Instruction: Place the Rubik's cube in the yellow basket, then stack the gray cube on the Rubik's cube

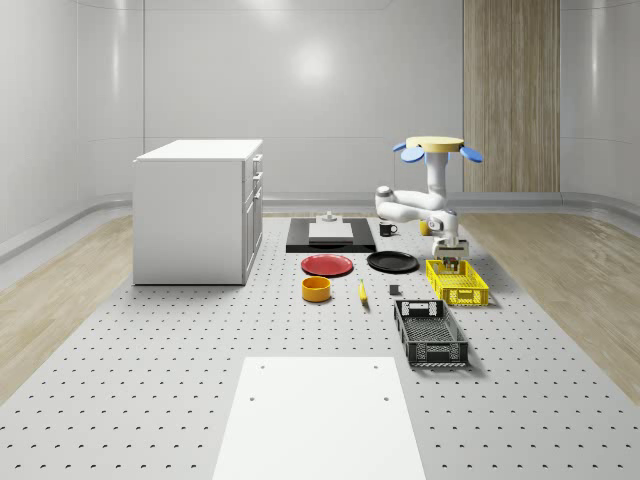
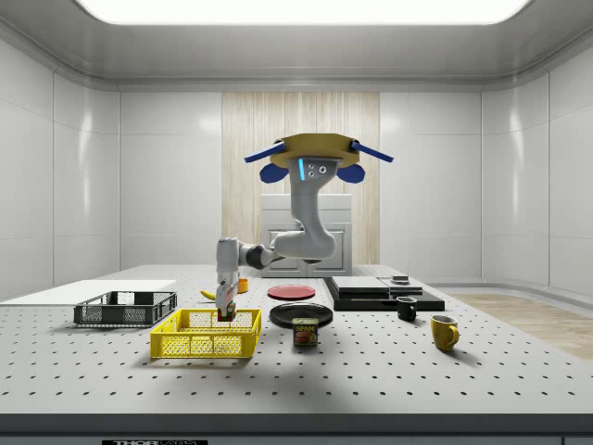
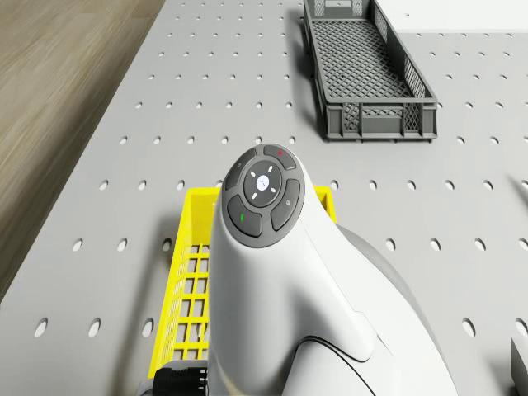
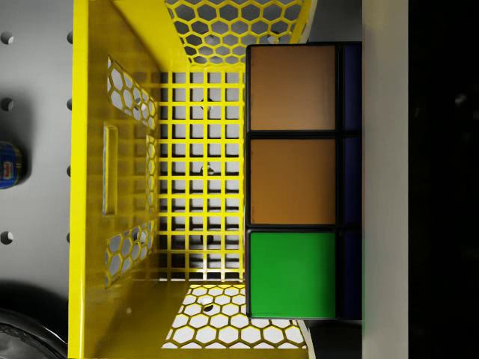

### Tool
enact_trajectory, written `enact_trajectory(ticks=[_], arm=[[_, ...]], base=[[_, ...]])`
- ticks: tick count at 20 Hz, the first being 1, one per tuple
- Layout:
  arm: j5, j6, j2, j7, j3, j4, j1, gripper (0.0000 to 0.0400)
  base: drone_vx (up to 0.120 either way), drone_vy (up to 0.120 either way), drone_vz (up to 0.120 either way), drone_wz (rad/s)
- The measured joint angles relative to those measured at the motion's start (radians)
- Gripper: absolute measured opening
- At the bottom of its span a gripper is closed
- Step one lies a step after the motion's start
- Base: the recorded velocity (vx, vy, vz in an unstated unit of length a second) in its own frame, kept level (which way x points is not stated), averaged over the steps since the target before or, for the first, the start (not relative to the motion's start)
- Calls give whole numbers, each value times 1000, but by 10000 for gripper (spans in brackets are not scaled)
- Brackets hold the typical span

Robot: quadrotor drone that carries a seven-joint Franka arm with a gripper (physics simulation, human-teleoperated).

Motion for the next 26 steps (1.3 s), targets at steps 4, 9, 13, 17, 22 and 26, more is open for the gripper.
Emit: enact_trajectory(ticks=[4,9,13,17,22,26], arm=[[-16,8,-3,0,-18,3,-2,325],[-78,33,-7,1,-83,16,-12,325],[-129,52,-7,1,-138,31,-22,325],[-177,68,-4,2,-188,46,-32,325],[-207,75,3,1,-219,57,-37,370],[-211,71,8,-1,-221,57,-35,389]], base=[[40,0,0,0],[0,0,0,0],[0,0,0,0],[0,0,0,0],[0,0,0,0],[0,0,0,0]])
